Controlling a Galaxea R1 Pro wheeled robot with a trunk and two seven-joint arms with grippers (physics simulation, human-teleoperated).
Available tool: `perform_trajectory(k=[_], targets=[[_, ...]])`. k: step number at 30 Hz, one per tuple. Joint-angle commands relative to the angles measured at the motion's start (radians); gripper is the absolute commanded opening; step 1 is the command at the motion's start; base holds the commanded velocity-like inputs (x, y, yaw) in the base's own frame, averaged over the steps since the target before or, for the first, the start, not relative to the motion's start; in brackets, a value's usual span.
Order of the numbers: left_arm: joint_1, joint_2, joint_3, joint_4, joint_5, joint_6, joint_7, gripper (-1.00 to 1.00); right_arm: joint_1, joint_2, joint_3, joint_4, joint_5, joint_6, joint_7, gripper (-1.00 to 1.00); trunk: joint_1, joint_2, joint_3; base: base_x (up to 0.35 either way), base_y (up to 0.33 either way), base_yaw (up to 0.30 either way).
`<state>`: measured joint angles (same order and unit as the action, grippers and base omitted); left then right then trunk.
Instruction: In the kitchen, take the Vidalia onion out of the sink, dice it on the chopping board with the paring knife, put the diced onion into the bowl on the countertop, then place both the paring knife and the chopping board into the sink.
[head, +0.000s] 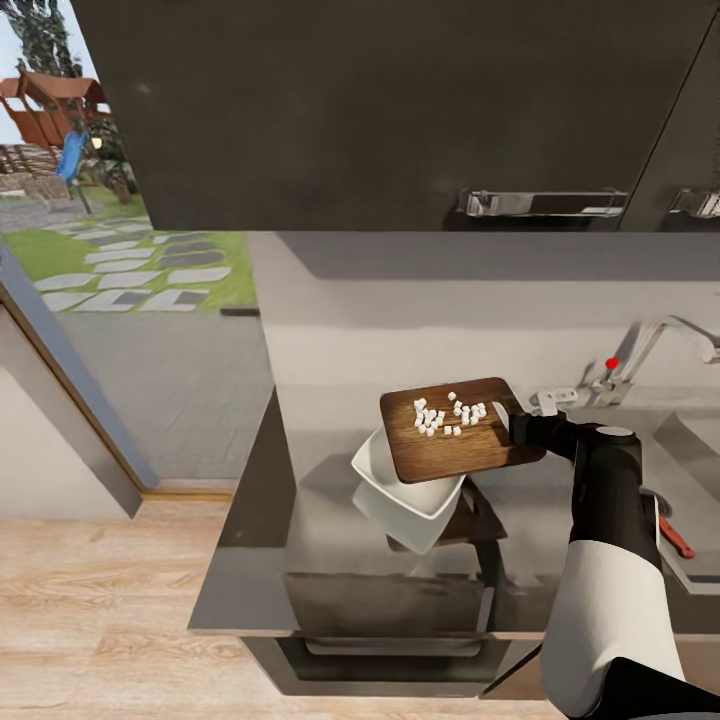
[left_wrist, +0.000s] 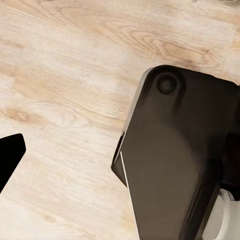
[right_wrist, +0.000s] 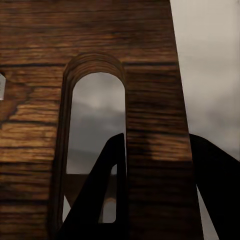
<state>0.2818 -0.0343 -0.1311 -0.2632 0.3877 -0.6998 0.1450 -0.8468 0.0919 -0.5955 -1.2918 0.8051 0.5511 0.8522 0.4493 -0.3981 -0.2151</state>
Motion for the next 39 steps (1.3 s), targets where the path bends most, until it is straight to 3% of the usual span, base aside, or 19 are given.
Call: perform_trajectory(k=[1,39], targets=[[0.0,0.001,-0.009,-0.002,0.002,-0.001,0.01,1.0,-0.001,0.001,-0.003,-0.001,0.006,0.003,0.008,-1.0,0.001,-0.002,0.0,0.0,0.0,0.0],[0.0,0.001,-0.009,-0.002,0.002,-0.001,0.01,1.0,-0.001,0.0,-0.002,-0.001,0.006,0.0,0.004,-1.0,0.001,-0.002,0.06,0.0,0.0,0.0]])
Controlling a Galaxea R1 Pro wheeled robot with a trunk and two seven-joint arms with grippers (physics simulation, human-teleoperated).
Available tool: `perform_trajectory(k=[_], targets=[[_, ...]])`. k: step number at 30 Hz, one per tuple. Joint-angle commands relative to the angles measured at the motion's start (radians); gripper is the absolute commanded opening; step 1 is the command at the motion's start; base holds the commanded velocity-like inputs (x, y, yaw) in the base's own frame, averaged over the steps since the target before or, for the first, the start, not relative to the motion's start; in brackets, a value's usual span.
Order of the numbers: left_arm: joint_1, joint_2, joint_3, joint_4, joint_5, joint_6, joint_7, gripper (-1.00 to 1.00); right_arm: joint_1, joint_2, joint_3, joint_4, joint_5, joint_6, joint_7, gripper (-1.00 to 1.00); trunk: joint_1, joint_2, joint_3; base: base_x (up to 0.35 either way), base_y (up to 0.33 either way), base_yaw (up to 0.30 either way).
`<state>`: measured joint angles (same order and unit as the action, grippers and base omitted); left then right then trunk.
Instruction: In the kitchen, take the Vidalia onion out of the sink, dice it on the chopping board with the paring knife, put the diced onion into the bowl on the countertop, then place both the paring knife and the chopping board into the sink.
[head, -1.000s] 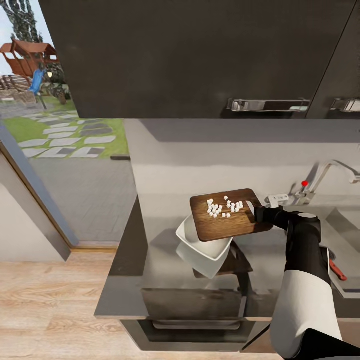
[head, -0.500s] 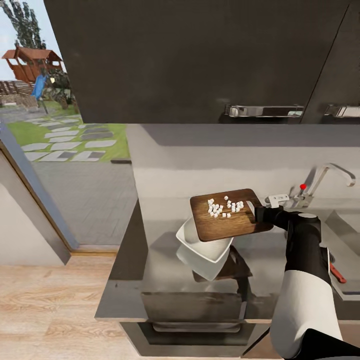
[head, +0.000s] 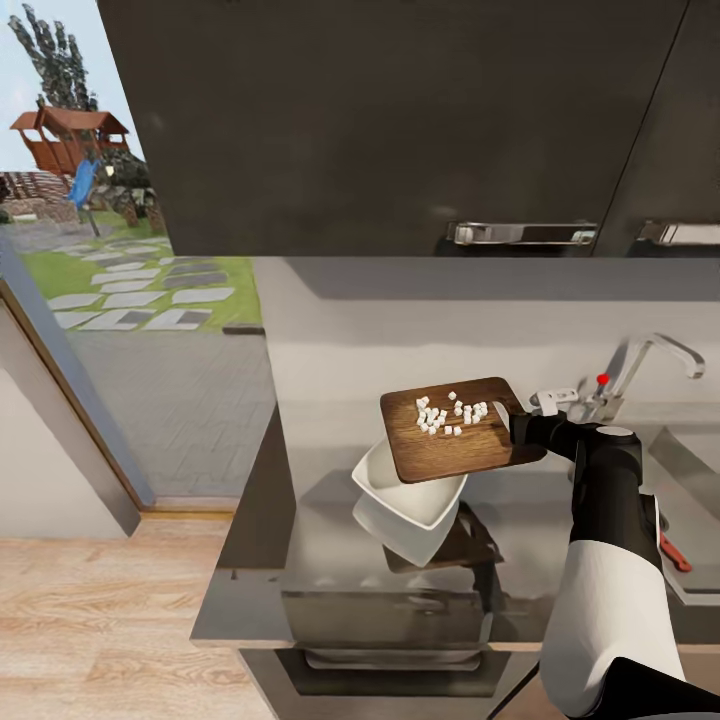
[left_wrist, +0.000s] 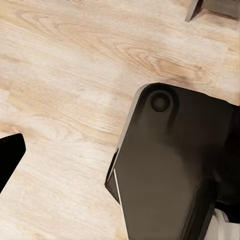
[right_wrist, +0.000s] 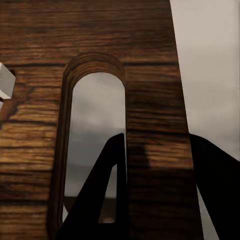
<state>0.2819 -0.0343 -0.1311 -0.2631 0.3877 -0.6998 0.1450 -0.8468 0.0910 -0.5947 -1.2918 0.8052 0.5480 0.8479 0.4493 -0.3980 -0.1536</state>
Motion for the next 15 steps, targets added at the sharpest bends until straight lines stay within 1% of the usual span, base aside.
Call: perform_trajectory(k=[1,15], targets=[[0.0,0.001,-0.009,-0.002,0.002,-0.001,0.01,1.0,-0.002,0.001,-0.002,-0.001,0.006,0.002,0.008,-1.0,0.001,-0.002,0.0,0.0,0.0,0.0],[0.0,0.001,-0.009,0.004,0.002,-0.001,0.01,1.0,-0.002,0.001,-0.003,-0.001,0.007,0.003,0.007,-1.0,0.001,-0.002,0.02,0.0,0.0,0.0]])
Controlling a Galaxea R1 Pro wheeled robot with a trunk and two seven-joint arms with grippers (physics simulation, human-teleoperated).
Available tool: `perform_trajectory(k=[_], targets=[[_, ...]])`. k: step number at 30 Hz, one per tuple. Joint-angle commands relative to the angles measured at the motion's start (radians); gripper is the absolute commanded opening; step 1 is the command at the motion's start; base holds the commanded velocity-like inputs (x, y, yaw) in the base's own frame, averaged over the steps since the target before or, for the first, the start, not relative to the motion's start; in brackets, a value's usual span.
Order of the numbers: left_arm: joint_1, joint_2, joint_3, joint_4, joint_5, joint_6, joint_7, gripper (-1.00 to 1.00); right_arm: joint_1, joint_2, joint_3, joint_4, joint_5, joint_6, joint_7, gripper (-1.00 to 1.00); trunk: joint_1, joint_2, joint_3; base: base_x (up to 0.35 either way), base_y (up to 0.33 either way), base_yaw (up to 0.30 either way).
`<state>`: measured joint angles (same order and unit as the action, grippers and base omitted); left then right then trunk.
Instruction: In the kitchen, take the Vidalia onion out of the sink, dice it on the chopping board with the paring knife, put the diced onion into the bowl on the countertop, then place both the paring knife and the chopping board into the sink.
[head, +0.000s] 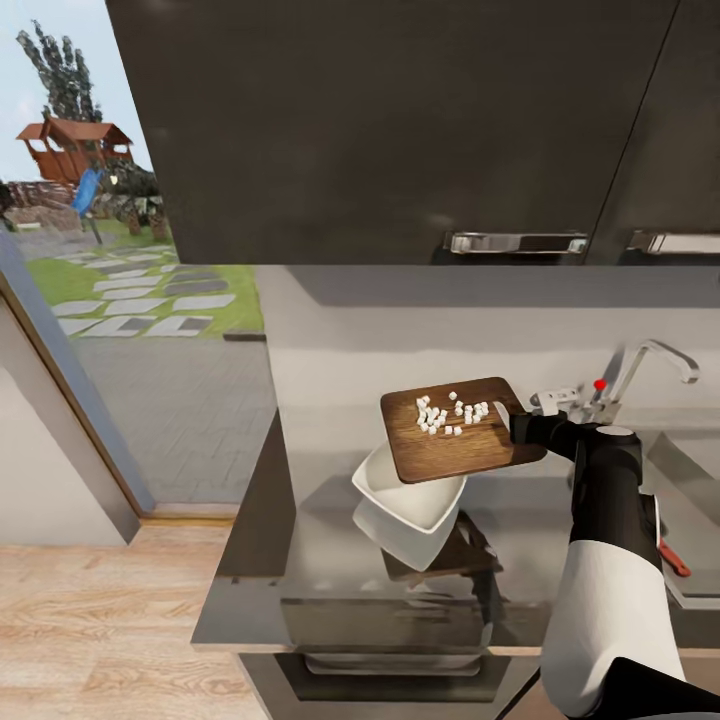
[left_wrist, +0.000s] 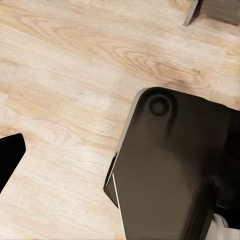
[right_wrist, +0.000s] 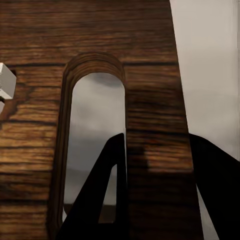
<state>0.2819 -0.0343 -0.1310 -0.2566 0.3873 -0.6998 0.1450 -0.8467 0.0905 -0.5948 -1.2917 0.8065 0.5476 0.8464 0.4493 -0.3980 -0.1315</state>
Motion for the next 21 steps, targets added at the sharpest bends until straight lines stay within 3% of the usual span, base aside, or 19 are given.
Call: perform_trajectory(k=[1,5,15,21], targets=[[0.0,0.001,-0.009,-0.002,0.002,-0.001,0.01,1.0,-0.002,-0.001,-0.004,-0.003,0.006,0.003,0.008,-1.0,0.001,-0.002,-0.002,0.0,0.0,0.0],[0.0,0.001,-0.009,-0.003,0.001,-0.001,0.01,1.0,-0.002,-0.021,-0.001,-0.031,0.005,0.005,0.008,-1.0,0.001,-0.002,-0.001,0.0,0.0,0.0],[0.0,0.001,-0.009,-0.003,0.001,-0.001,0.009,1.0,-0.002,-0.025,0.008,-0.055,0.01,0.0,0.007,-1.0,0.001,-0.002,-0.001,0.0,0.0,0.0],[0.0,0.001,-0.009,-0.003,0.001,-0.001,0.01,1.0,-0.002,-0.023,0.087,-0.055,0.012,0.0,-0.038,-1.0,0.001,-0.002,-0.001,0.0,0.0,0.0]])
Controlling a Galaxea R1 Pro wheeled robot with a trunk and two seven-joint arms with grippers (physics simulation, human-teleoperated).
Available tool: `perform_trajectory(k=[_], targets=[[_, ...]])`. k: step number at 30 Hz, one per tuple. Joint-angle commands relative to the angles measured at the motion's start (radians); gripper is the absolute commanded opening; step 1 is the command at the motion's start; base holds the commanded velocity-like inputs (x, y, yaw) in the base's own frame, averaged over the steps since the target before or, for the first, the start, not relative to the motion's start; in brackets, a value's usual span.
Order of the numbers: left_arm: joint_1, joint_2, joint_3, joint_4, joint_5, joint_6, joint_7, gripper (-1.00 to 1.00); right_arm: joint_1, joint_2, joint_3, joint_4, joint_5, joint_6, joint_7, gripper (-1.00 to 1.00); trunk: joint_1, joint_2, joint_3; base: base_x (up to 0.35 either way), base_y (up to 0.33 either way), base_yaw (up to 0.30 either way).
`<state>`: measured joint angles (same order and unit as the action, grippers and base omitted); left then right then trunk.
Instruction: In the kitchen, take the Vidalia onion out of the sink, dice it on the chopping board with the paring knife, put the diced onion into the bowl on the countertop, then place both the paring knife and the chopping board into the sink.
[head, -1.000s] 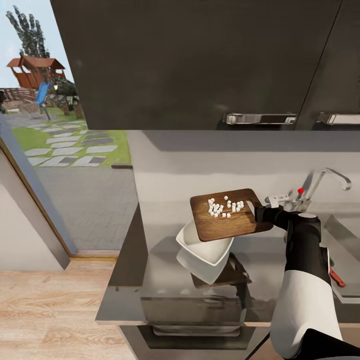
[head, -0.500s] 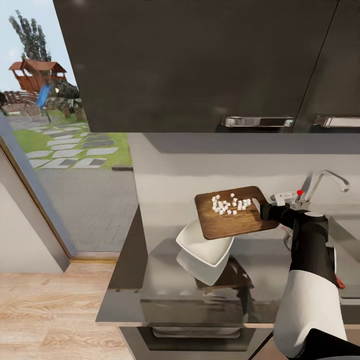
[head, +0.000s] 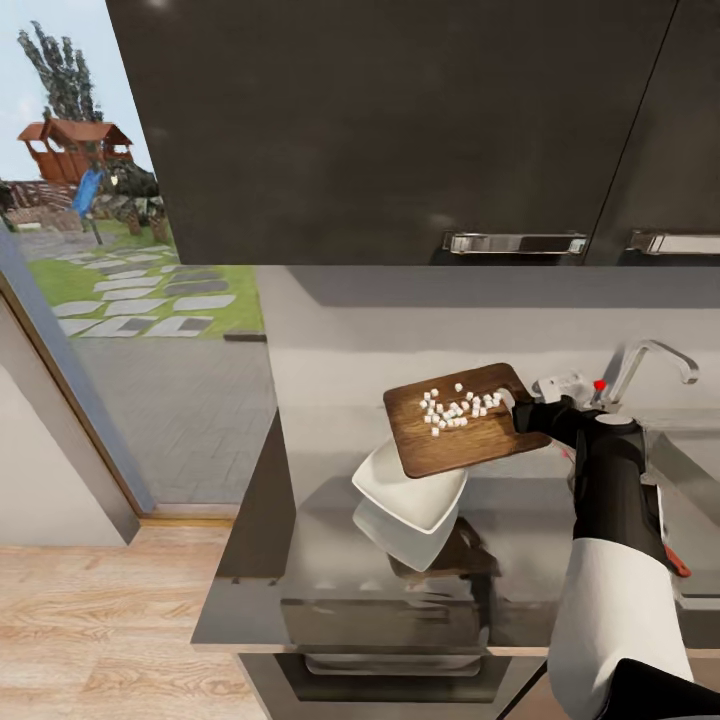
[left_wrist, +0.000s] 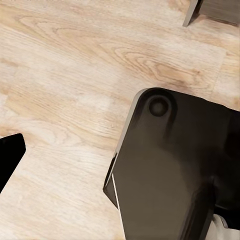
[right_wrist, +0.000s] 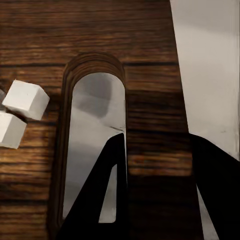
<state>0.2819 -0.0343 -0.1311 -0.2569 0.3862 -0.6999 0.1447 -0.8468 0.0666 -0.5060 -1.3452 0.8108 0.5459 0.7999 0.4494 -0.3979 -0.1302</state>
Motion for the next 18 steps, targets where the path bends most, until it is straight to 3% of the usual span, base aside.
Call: perform_trajectory(k=[1,5,13,18], targets=[[0.0,0.001,-0.009,-0.002,0.002,-0.001,0.01,1.0,-0.001,0.001,0.005,-0.001,0.008,0.002,0.002,-1.0,0.001,-0.002,-0.002,0.0,0.0,0.0],[0.0,0.001,-0.009,-0.002,0.002,-0.001,0.01,1.0,-0.001,0.004,0.027,0.0,0.008,0.002,-0.036,-1.0,0.001,-0.002,-0.002,0.0,0.0,0.0],[0.0,0.001,-0.009,-0.002,0.002,-0.001,0.01,1.0,-0.001,0.006,0.032,0.003,0.01,0.002,-0.058,-1.0,0.001,-0.002,-0.002,0.0,0.0,0.0],[0.0,0.001,-0.009,-0.002,0.002,-0.001,0.01,1.0,-0.001,0.011,0.039,0.016,0.01,0.0,-0.133,-1.0,0.001,-0.002,-0.002,0.0,0.0,0.0]])
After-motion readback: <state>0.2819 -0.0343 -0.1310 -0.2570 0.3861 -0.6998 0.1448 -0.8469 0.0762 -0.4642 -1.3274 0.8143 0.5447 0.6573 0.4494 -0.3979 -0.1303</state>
